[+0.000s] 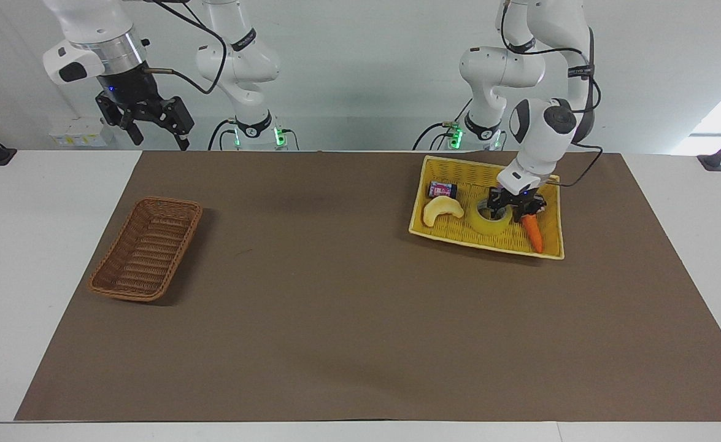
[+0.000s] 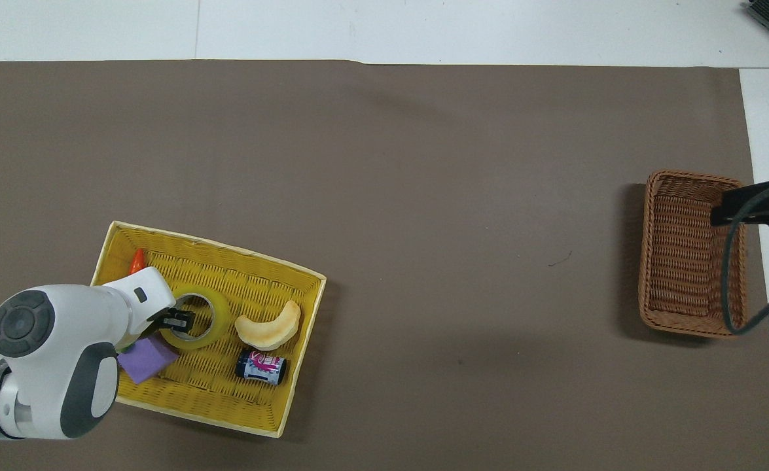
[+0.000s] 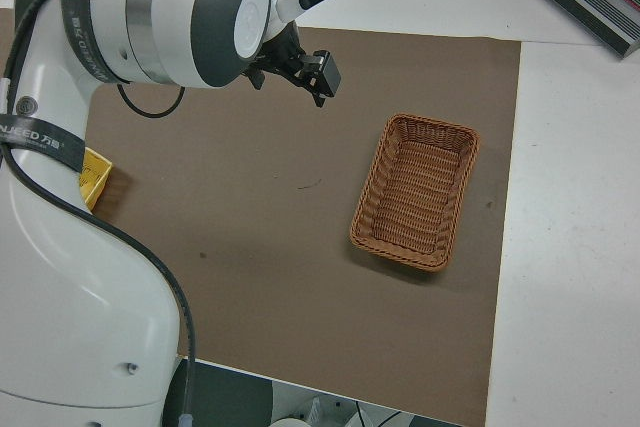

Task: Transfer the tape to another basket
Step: 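Reach the left gripper down into the yellow basket toward the tape roll, then grasp the tape roll rim with the left gripper and lift it, then carry the tape toward the right gripper while the right gripper approaches it, then close the right gripper on the tape rim and open the left gripper, then lower the tape into the wicker basket while the left gripper withdraws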

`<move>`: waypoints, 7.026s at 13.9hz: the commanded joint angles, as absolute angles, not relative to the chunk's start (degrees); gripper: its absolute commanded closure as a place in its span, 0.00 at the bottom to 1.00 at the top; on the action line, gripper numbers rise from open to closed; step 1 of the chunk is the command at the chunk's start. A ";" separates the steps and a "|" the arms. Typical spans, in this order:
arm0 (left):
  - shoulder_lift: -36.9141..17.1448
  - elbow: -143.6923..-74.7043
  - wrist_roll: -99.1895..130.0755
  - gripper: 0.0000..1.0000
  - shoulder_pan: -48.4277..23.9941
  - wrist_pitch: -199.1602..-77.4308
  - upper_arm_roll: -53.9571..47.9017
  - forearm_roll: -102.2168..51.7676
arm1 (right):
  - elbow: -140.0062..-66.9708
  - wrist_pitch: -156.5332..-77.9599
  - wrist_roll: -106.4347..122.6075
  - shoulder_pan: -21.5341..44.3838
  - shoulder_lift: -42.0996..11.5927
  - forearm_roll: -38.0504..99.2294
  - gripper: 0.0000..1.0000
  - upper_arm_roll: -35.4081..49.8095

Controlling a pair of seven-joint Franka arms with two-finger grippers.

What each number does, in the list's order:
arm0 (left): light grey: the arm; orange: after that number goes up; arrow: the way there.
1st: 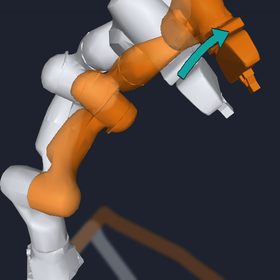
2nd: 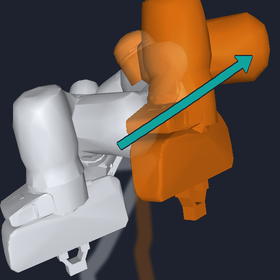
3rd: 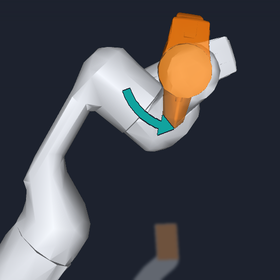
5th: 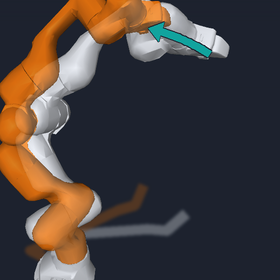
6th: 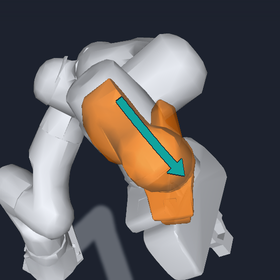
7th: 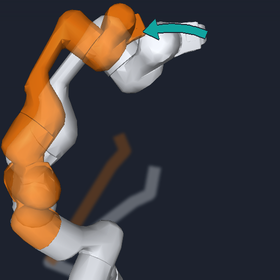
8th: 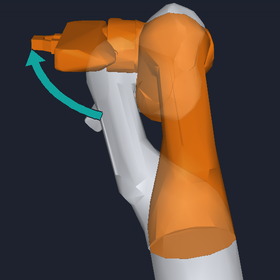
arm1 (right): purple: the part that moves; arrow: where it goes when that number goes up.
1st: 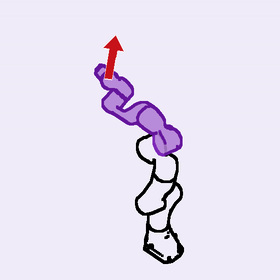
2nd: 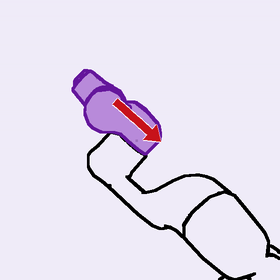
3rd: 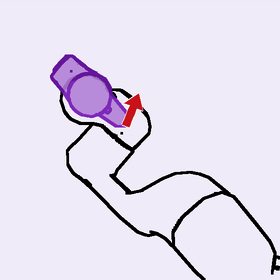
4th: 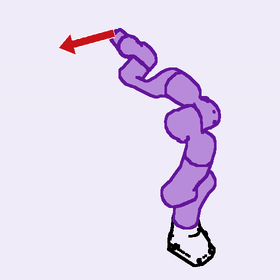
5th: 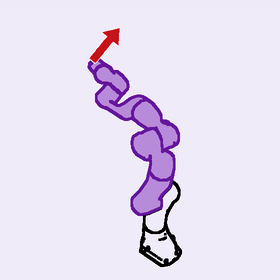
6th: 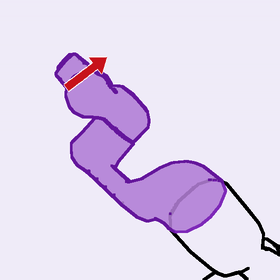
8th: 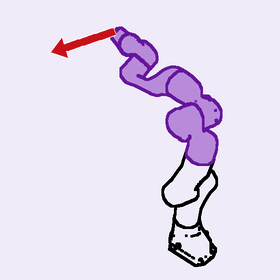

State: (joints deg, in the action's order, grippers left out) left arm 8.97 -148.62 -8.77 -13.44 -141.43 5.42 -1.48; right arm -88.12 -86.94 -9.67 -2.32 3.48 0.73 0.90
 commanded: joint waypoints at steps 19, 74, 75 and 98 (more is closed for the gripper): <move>2.46 -112.50 19.86 1.00 -26.45 -115.22 6.07 -11.66 | -87.89 -86.22 -10.55 0.97 3.60 0.70 0.00 -2.63; 3.16 -107.67 46.11 0.00 -36.57 -134.56 -9.40 -44.21 | -106.79 -88.51 -5.63 8.53 9.58 39.47 1.00 -4.22; 3.43 -107.58 48.67 0.00 -36.21 -135.17 -9.06 -44.38 | -106.79 -88.42 -5.10 8.18 9.58 39.46 1.00 -4.22; 2.64 -106.88 12.34 0.00 -7.75 -112.86 -8.88 -11.36 | -106.96 -109.34 36.47 -22.14 -13.88 26.72 1.00 -4.75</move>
State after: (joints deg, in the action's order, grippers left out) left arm 2.48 -107.33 17.36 -9.83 -115.13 -8.07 -16.05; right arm -107.88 -109.35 35.00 -20.99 -13.61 24.88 -5.45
